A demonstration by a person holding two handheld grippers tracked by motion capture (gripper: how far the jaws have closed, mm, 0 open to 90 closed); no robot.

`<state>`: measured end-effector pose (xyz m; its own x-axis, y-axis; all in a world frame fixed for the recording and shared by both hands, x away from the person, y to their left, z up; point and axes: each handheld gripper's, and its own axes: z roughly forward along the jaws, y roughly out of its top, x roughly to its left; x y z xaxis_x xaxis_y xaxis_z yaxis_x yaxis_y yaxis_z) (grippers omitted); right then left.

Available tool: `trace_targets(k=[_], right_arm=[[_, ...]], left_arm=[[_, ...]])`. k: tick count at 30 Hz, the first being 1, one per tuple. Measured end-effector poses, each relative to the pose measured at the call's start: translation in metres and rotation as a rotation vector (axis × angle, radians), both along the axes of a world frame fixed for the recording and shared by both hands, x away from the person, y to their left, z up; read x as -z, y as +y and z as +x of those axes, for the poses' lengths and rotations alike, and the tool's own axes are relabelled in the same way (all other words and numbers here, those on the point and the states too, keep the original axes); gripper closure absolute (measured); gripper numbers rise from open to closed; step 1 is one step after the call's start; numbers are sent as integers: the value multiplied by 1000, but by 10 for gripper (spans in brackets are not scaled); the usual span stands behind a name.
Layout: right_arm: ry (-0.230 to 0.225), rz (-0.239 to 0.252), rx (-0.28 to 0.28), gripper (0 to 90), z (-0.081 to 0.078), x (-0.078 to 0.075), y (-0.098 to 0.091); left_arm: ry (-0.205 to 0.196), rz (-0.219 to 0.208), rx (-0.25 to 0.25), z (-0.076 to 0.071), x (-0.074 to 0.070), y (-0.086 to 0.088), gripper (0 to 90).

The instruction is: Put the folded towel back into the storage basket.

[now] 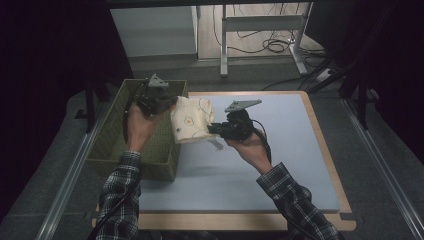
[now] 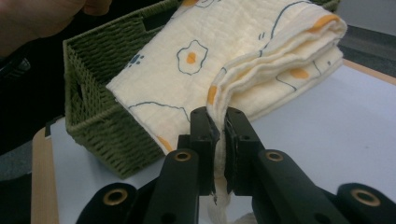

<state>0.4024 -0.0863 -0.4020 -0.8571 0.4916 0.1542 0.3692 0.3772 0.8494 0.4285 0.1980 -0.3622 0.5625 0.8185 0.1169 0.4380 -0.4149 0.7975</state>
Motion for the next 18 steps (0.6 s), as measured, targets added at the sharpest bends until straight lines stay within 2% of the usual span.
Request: trace_targets(k=[9,18], right_arm=[[-20,6,-20,830,0,-3,30],[-31,-16,-45,830,1,-2,70]], left_arm=[[-6,17,-58,-3,-6,23,837],[-1,24,-126,-7,1,53,837]])
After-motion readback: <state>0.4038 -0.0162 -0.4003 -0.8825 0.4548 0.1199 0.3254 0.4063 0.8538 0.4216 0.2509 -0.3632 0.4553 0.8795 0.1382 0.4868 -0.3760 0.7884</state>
